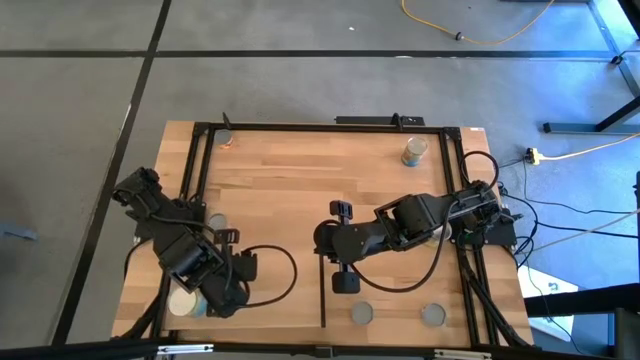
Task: Pick and place cans onto a shelf
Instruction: Put the canned peas on the shelf
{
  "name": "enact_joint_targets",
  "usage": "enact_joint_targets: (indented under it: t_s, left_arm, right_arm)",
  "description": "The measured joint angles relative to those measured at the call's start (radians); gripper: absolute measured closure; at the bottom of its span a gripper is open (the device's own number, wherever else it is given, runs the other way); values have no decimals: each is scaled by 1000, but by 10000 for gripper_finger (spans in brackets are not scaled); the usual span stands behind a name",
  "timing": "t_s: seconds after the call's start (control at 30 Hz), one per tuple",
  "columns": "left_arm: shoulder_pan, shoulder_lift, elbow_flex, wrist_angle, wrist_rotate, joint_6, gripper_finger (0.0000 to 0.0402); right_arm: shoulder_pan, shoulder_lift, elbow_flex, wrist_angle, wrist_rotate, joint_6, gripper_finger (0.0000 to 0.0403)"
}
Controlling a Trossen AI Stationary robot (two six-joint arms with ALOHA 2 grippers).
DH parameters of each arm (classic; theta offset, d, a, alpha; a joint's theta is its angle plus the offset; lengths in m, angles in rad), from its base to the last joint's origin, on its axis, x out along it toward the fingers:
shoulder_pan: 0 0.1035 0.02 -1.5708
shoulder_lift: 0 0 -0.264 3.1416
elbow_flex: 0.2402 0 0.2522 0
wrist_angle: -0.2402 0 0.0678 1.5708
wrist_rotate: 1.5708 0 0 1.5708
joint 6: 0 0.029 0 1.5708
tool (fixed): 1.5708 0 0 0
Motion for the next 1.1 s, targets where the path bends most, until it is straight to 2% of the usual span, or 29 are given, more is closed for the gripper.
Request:
enact_joint_targets:
  t_s: [0.9, 1.0, 1.1]
  left_arm:
    - [-10, -15, -2, 2, -26, 39, 402]
    - [-11, -48, -31, 1, -26, 25, 401]
    - [-11, -93, -112, 2, -2, -18, 402]
  right_arm:
    - [1, 0, 0, 0, -3, 0, 402]
    - [1, 0, 0, 0, -3, 1, 402]
    - [1, 0, 0, 0, -3, 1, 402]
